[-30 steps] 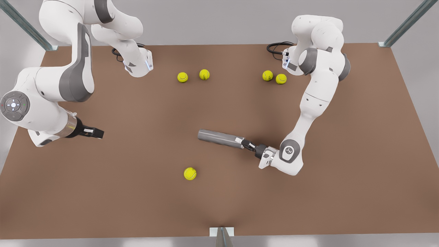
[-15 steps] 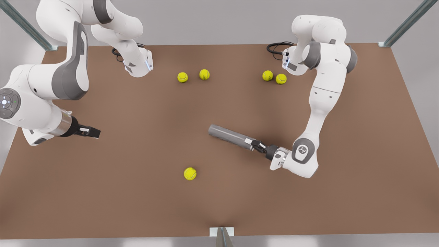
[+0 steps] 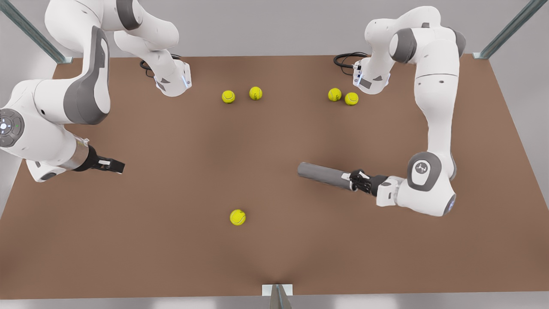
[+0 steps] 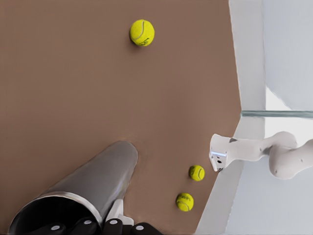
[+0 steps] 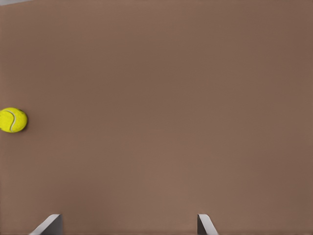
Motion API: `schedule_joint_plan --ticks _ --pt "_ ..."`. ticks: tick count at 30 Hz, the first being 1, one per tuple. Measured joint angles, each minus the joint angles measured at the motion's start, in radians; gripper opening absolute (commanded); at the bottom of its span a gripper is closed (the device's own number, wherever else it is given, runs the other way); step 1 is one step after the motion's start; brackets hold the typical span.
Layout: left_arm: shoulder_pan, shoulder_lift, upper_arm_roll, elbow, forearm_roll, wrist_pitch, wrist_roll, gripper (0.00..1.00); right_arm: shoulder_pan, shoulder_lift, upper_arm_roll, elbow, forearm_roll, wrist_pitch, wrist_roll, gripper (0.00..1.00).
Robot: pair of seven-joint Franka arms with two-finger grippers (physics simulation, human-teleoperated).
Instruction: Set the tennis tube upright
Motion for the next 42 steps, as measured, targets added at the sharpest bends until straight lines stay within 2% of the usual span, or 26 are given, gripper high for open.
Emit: schedule_joint_plan --ticks 5,10,18,29,40,42 --pt "0.015 -0.133 0.000 0.001 0.215 0.007 -0.079 0.21 -0.001 0.003 0.000 -0.003 0.004 0.002 0.000 1.00" --pt "0.014 -0.211 -0.001 0.001 0.456 0.055 -0.146 0.21 0.004 0.003 0.000 0.000 0.001 0.005 -0.001 1.00" --pt "-0.006 -0.214 0.020 -0.001 0.739 0.134 -0.350 0.21 0.015 0.003 0.003 0.002 0.002 0.005 0.000 1.00" --pt "0.018 -0.106 0.023 -0.006 0.799 0.189 -0.370 0.21 0.015 0.003 0.003 0.003 0.020 0.005 0.000 1.00" --pt "0.046 -0.069 0.022 -0.006 0.771 0.202 -0.361 0.21 0.022 0.003 0.003 0.002 0.021 0.005 0.000 1.00" --pt "0.046 -0.070 0.022 -0.006 0.767 0.202 -0.361 0.67 0.022 0.003 0.003 0.002 0.020 0.005 0.000 1.00"
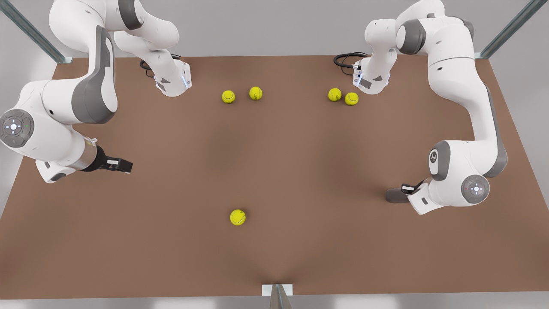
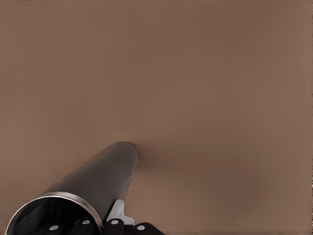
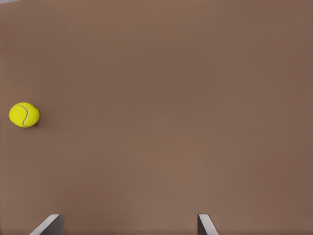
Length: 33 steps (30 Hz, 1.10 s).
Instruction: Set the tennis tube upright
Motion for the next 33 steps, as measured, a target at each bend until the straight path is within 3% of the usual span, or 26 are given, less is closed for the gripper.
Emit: schedule_joint_plan --ticks 2,33 --pt "-0.001 0.000 0.000 0.000 -0.003 0.000 -0.002 1.00 0.000 -0.001 0.000 0.000 0.000 0.000 0.000 1.00" --pt "-0.011 -0.036 0.018 0.003 -0.002 -0.080 0.003 1.00 -0.009 0.000 -0.002 0.002 -0.006 0.003 -0.002 1.00"
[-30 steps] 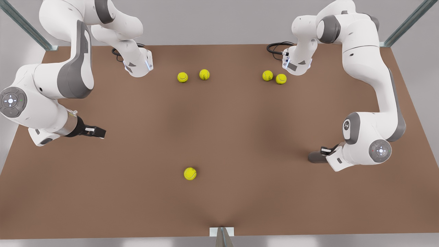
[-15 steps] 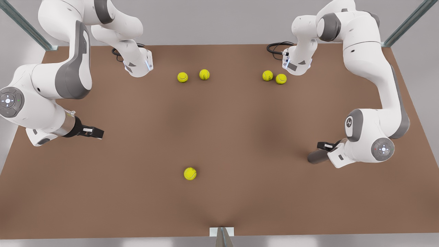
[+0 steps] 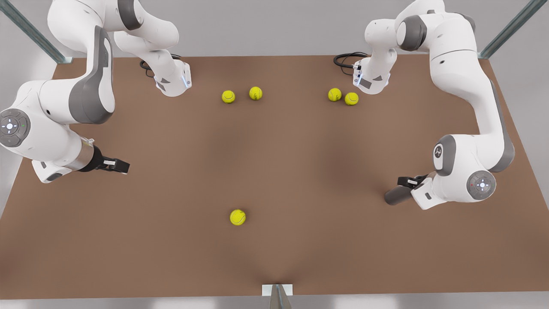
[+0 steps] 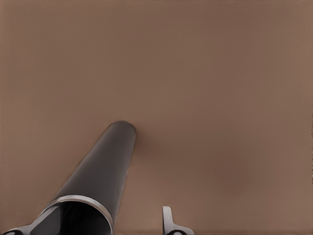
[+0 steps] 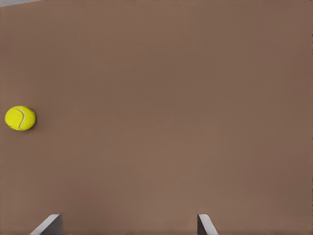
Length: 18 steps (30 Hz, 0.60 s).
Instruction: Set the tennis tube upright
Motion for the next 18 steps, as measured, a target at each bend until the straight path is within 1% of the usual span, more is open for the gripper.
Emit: schedule_joint_plan --ticks 8,11,13,16,18 --pt "0.004 -0.028 0.000 0.005 0.022 -0.006 0.003 1.00 -0.002 0.000 0.000 0.000 0.000 0.001 0.000 1.00" --pt "0.006 -0.049 -0.002 0.042 0.025 -0.011 -0.025 1.00 -0.002 0.000 -0.001 0.000 0.000 0.000 0.000 1.00" --pt "-0.003 -0.051 -0.007 0.070 0.026 -0.012 -0.125 1.00 -0.003 0.000 -0.002 0.001 0.000 0.000 0.000 1.00" --pt "-0.031 -0.124 -0.013 0.068 0.032 -0.020 -0.257 1.00 -0.007 0.000 -0.006 0.038 0.001 0.011 0.003 1.00" --pt "-0.043 -0.171 -0.017 0.052 0.050 -0.048 -0.261 1.00 0.007 0.000 -0.003 0.036 0.003 0.018 0.001 1.00"
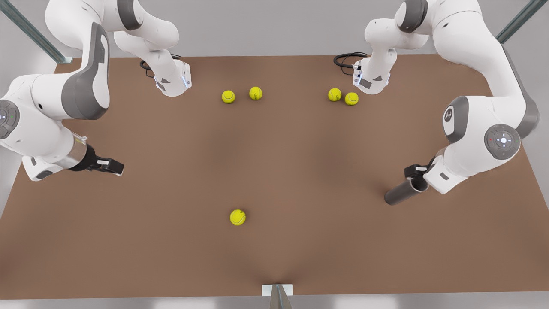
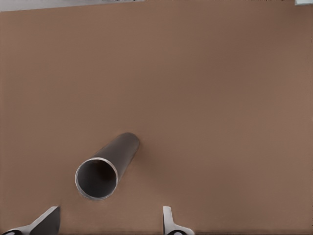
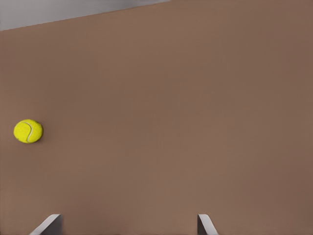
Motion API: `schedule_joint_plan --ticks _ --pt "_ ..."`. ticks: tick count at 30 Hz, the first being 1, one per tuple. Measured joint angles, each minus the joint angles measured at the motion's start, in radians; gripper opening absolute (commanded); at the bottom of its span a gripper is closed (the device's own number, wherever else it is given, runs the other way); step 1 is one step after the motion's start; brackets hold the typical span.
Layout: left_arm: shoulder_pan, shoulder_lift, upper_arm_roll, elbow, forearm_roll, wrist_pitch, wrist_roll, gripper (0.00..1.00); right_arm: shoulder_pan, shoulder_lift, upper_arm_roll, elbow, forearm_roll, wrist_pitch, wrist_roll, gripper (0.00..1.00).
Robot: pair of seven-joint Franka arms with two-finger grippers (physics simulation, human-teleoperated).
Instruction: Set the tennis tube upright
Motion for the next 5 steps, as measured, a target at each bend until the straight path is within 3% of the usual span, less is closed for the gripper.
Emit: schedule_joint_plan --ticks 5 --pt "-0.005 -0.148 0.000 -0.151 0.035 -0.005 0.002 1.00 -0.001 0.000 0.004 0.002 0.002 0.000 -0.001 1.00"
